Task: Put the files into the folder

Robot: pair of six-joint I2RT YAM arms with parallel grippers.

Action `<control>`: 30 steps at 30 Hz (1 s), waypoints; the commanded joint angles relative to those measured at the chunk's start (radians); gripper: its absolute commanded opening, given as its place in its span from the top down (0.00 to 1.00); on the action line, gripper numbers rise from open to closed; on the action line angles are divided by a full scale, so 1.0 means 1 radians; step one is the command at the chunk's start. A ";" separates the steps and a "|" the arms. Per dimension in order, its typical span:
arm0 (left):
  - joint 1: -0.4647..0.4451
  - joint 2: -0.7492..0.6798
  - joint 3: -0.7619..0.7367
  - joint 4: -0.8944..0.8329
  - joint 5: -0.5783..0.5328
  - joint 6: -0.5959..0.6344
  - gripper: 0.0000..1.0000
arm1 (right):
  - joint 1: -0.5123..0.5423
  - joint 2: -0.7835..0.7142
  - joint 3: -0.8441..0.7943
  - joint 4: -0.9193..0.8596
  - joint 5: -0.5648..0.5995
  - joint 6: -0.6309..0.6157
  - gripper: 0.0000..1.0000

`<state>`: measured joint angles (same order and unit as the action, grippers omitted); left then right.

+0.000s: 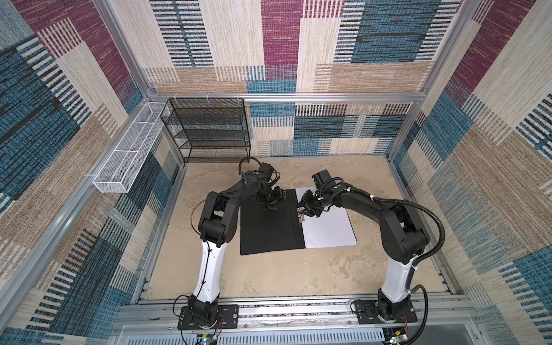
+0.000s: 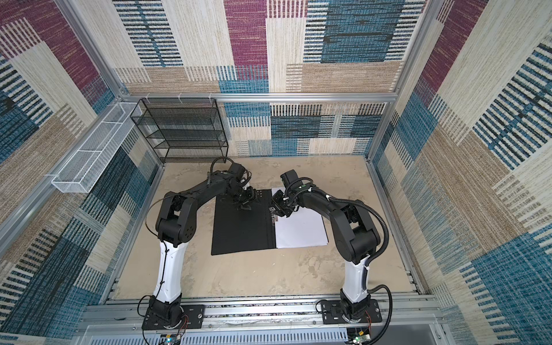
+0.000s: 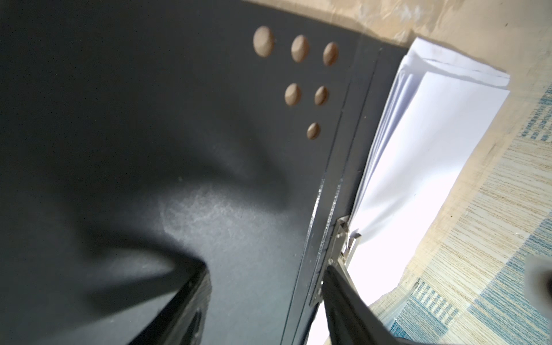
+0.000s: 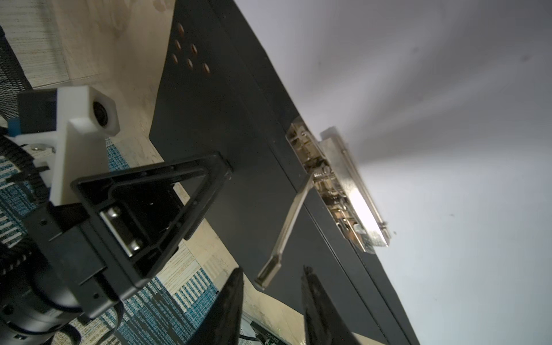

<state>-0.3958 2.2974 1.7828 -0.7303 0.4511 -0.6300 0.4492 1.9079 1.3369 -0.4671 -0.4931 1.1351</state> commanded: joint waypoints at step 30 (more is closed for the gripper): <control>-0.005 0.072 -0.034 -0.149 -0.194 -0.012 0.35 | -0.025 -0.001 -0.066 0.071 -0.130 0.046 0.86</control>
<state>-0.3958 2.2974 1.7828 -0.7303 0.4515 -0.6331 0.4236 1.9213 1.2793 -0.4084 -0.5945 1.1763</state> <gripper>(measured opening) 0.646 0.143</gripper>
